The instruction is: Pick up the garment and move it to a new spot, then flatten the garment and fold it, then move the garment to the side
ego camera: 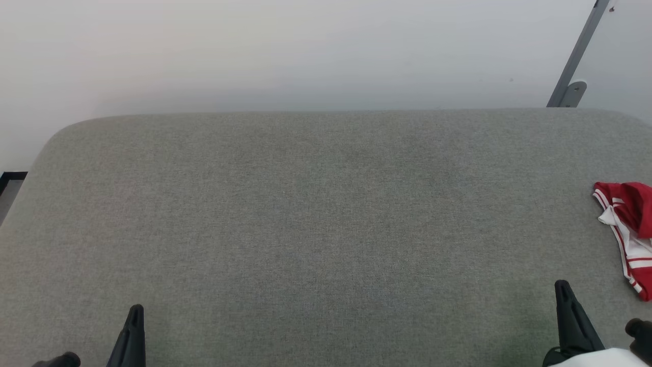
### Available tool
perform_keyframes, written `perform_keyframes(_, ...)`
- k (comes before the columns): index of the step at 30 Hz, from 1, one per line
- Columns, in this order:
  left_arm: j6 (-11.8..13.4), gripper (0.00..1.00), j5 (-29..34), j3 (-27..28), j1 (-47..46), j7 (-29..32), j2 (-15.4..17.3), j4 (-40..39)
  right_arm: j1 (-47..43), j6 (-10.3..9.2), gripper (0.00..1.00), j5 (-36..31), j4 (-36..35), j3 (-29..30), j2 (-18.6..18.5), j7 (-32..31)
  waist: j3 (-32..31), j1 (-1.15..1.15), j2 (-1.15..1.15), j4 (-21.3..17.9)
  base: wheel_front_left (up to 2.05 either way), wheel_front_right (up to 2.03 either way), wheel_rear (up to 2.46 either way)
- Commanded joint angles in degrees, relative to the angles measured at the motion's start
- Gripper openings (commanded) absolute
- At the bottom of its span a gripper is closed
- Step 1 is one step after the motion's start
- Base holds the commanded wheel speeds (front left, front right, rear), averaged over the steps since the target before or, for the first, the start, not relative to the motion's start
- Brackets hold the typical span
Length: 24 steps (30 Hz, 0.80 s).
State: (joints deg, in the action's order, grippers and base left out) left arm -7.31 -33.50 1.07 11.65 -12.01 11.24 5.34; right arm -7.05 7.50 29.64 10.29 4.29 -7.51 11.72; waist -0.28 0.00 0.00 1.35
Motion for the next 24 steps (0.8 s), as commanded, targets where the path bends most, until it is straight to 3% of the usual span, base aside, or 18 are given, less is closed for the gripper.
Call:
perform_keyframes(1, 0.0, 0.00, -2.3, 0.5, -1.7, 0.5, 0.4, -0.4, 1.7, 0.00, 0.00, 2.0, -0.5, 0.4, -0.1, -0.6, 0.0, 0.00, 0.00, 0.0, 0.00, 0.00, 0.00)
perform_keyframes(24, -0.1, 0.00, -20.0, 1.3, -6.8, 5.4, -1.7, 2.4, 5.3, 0.00, 0.00, 20.4, 0.7, 1.0, 1.3, -5.9, 0.1, 0.00, 0.00, -0.3, 0.00, 0.00, 0.00)
